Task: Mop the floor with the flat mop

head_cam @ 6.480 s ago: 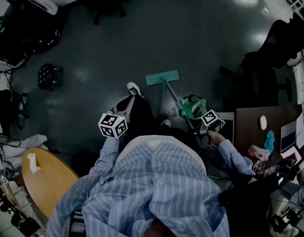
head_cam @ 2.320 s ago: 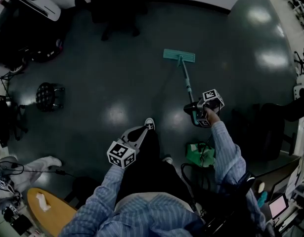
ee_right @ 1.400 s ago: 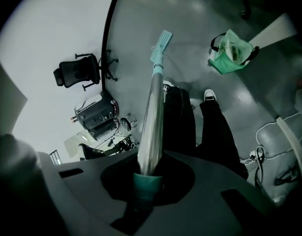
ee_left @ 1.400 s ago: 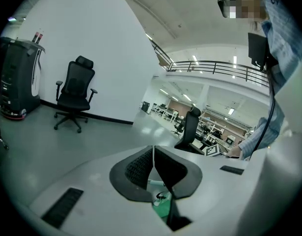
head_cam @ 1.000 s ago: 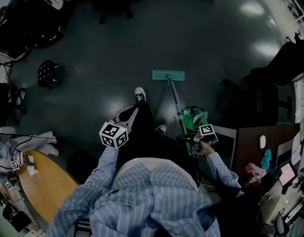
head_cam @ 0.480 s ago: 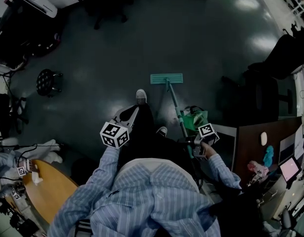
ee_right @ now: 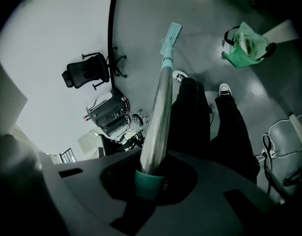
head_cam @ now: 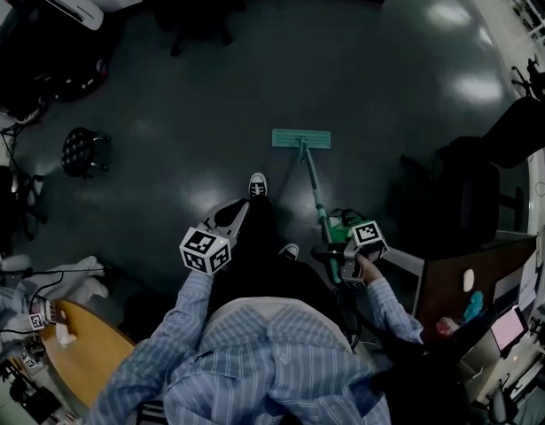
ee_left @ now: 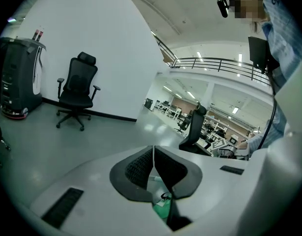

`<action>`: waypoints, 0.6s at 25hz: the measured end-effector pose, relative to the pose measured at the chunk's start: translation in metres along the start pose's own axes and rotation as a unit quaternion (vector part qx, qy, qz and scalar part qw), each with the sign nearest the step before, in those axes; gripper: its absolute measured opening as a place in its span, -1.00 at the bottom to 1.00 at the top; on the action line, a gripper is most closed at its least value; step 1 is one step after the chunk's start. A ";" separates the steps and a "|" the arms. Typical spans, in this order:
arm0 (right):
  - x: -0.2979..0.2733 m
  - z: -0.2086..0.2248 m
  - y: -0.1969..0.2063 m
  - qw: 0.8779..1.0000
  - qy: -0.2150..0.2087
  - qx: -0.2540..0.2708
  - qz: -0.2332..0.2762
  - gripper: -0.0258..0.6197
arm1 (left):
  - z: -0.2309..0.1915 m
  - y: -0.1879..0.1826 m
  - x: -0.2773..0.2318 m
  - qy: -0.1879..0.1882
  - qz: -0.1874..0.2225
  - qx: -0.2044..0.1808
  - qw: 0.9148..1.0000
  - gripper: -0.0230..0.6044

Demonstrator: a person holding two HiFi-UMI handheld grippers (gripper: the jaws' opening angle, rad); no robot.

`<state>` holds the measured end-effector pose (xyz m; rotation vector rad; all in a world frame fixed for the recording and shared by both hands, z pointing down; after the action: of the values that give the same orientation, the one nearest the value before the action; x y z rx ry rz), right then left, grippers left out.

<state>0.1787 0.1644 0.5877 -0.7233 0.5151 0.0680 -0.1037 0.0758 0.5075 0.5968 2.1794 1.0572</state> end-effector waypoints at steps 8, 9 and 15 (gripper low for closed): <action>-0.016 -0.086 -0.111 1.000 0.009 0.011 0.004 -0.84 | -0.065 -0.030 -0.035 -0.011 0.000 0.011 1.000 -0.90; -0.017 -0.098 -0.126 1.000 0.009 0.012 0.004 -0.84 | -0.073 -0.034 -0.040 -0.012 0.000 0.012 1.000 -0.90; -0.038 -0.161 -0.229 0.999 0.017 0.026 0.006 -0.84 | -0.133 -0.050 -0.074 -0.015 -0.012 0.014 1.000 -0.90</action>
<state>0.1301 -0.1079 0.6447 -0.6721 0.5530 0.0538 -0.1523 -0.0693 0.5557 0.5947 2.1728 0.9994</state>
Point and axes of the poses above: the fingertips, and each gripper's own axes: x backward along the fingers, z to its right, y out of its underside, the point moved 6 cm from there along x, backward along the fingers, and after that the axes turned 4 degrees about y, right-handed, at the moved point
